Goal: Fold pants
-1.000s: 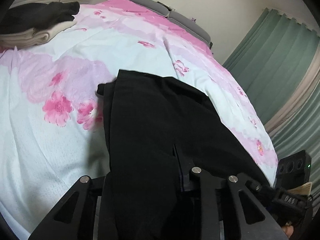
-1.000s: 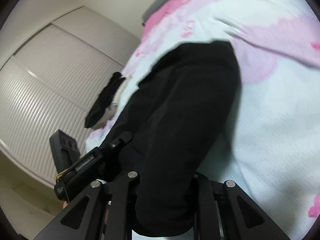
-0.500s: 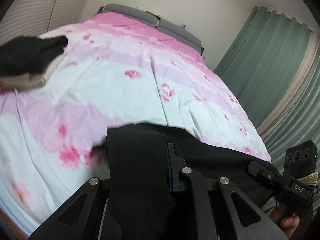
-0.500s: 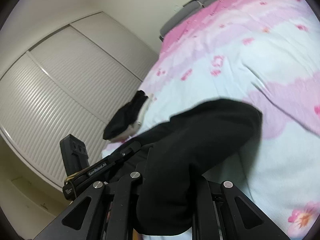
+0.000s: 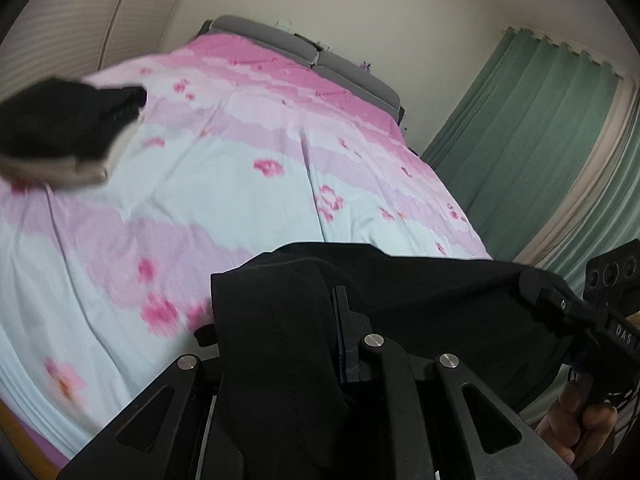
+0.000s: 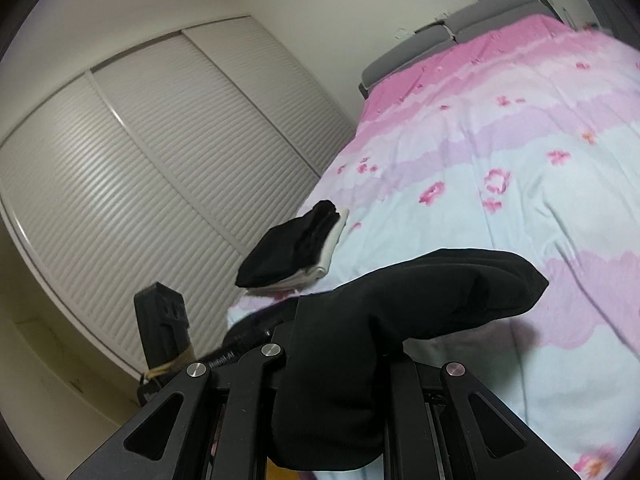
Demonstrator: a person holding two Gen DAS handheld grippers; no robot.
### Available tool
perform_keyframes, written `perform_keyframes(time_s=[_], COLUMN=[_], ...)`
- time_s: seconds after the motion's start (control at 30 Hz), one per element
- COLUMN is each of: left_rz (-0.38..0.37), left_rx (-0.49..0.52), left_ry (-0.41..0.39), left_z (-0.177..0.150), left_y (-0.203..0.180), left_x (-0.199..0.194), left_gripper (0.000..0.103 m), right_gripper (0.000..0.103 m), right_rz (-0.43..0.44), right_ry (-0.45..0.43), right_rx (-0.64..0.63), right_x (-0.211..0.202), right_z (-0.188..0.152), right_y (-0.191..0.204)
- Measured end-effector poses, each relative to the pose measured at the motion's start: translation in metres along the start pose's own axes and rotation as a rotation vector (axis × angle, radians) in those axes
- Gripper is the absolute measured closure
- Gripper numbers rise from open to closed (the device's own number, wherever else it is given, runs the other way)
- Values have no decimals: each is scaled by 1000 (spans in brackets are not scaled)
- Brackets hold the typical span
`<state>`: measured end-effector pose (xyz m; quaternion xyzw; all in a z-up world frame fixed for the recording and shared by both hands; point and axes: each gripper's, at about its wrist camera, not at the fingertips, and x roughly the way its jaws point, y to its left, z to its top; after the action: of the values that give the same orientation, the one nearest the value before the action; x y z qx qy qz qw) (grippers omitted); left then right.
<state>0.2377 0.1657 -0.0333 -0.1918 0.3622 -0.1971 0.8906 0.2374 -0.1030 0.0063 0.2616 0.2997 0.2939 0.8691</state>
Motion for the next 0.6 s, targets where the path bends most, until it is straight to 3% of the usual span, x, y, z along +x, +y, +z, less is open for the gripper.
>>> perform_keyframes(time_s=[0.2,0.43,0.6], left_rz=[-30,-49,-45], left_rx=[-39,-79,-142], left_ry=[44,31,21], left_z=[-46,-54,-71], left_y=[-1,-11,-6], left_x=[29,21,14], left_gripper=[88,86,70], right_gripper=[89,89,89], right_rz=[-51,-75,-64], right_ry=[42,56,43], right_rx=[41,44,-15], right_x=[-4,-14,-15], right_z=[-15,-15,-6], right_y=[-23,-28,-9])
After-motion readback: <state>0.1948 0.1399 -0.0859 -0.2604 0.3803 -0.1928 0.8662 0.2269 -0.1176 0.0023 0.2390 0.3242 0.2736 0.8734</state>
